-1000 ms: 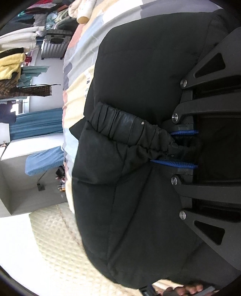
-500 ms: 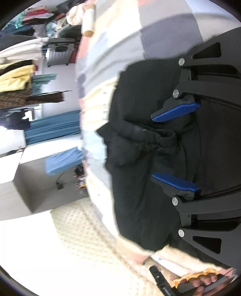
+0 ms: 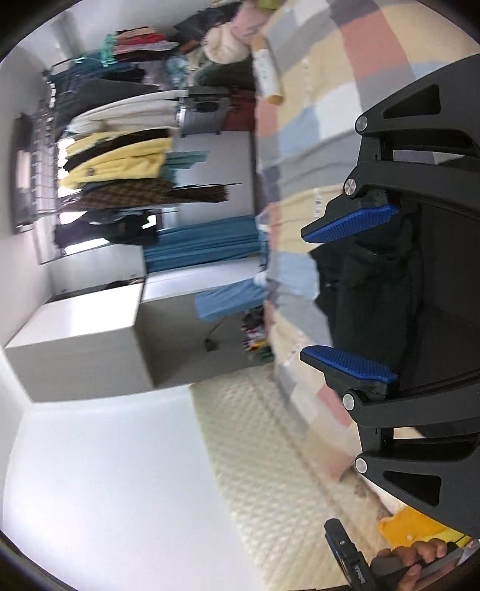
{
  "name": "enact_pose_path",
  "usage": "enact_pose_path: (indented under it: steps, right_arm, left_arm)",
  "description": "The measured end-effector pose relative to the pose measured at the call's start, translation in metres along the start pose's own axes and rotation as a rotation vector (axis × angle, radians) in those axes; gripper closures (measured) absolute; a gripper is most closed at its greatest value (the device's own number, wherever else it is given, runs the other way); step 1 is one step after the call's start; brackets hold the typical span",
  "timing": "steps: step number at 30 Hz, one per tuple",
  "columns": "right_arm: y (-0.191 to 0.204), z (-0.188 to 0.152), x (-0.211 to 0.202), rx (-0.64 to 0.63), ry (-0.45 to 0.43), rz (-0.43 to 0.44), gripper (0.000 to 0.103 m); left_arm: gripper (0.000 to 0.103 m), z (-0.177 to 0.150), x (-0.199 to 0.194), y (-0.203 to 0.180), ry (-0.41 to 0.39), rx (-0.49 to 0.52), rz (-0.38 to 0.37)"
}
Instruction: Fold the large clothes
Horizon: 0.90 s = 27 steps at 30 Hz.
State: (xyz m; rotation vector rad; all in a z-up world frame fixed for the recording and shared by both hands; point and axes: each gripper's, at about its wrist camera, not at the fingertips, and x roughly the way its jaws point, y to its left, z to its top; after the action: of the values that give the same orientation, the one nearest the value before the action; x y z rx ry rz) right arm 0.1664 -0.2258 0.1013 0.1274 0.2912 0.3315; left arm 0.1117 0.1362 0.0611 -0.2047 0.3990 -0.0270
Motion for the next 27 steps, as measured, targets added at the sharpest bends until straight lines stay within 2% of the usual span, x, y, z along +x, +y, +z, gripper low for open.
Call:
enact_pose_path:
  steps: [6, 7, 8, 11, 14, 17, 20, 27]
  right_arm:
    - [0.002, 0.035, -0.077, -0.036, -0.043, 0.024, 0.046]
    - [-0.002, 0.037, -0.085, -0.034, -0.039, 0.034, 0.045]
    - [-0.007, 0.04, -0.094, -0.028, -0.028, 0.051, 0.039]
    - [-0.026, 0.042, -0.112, -0.022, -0.001, 0.064, 0.036]
    - [-0.051, 0.031, -0.126, -0.035, 0.019, 0.023, 0.036]
    - [-0.079, 0.01, -0.125, 0.004, 0.073, 0.023, 0.036]
    - [-0.107, -0.026, -0.114, 0.094, 0.15, 0.045, 0.036]
    - [-0.161, -0.147, -0.069, 0.271, 0.378, 0.063, 0.036]
  left_arm:
    - [0.0, 0.026, -0.08, 0.015, -0.03, 0.006, 0.008]
    - [0.0, 0.029, -0.09, 0.02, -0.027, 0.004, 0.005]
    - [0.0, 0.032, -0.1, 0.028, -0.023, -0.001, 0.003]
    - [0.0, 0.035, -0.122, 0.055, 0.013, -0.023, -0.007]
    - [0.0, 0.026, -0.129, 0.087, 0.061, -0.052, 0.0]
    - [0.0, 0.003, -0.119, 0.117, 0.13, -0.094, -0.017]
    - [0.001, -0.03, -0.1, 0.143, 0.202, -0.174, -0.076]
    - [0.001, -0.129, -0.036, 0.166, 0.37, -0.309, -0.202]
